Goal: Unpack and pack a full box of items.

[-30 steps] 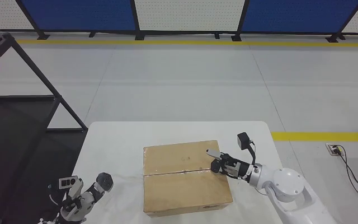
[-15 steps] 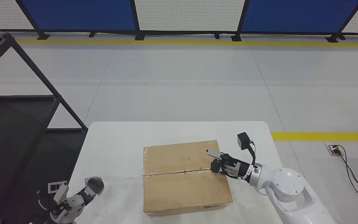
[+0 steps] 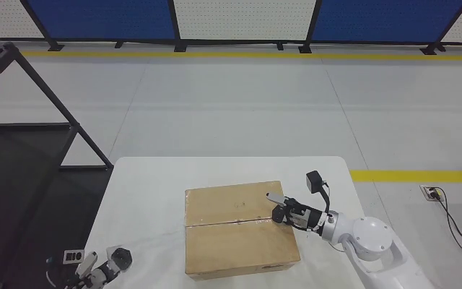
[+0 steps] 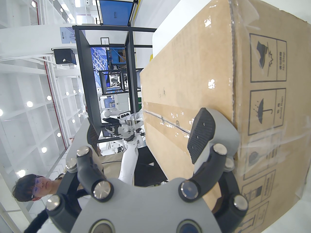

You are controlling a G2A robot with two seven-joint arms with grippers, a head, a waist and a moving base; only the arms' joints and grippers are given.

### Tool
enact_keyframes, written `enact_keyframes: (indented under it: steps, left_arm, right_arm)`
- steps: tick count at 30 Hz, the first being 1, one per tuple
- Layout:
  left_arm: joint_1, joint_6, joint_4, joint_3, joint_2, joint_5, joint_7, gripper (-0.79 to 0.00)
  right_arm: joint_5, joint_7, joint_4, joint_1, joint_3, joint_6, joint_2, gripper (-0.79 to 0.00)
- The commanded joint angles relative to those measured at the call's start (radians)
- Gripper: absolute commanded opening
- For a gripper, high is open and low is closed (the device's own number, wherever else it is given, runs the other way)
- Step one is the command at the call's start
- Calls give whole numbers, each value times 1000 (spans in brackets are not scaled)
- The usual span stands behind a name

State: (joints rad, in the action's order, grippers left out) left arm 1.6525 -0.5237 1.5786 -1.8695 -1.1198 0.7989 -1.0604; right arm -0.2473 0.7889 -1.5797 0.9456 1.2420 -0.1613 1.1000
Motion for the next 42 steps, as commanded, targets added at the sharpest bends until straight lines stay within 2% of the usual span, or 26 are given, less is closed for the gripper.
enact_keyframes:
  steps: [1,5,14,19,27,33,36,42]
  left_arm:
    - [5,-3,-30,-7,2,-6,-36,0]
    - [8,-16,-94,-30,10,-28,-111,0]
    - [1,-26,-207,-55,21,-69,-173,0]
    - [-2,-43,-239,-61,25,-125,-146,0]
    - [19,-83,-205,-29,22,-136,-143,0]
    - [22,-107,-133,82,6,-103,-121,0]
    - [12,-138,-124,140,-4,-117,-76,0]
    - [5,-266,-127,196,-28,-201,189,0]
  right_arm:
    - [0,0,0,0,0,0,0,0]
    - [0,0,0,0,0,0,0,0]
    - [0,0,0,0,0,0,0,0]
    - [0,0,0,0,0,0,0,0]
    - [0,0,0,0,0,0,0,0]
    - [0,0,0,0,0,0,0,0]
    - [0,0,0,0,0,0,0,0]
    - [0,0,0,0,0,0,0,0]
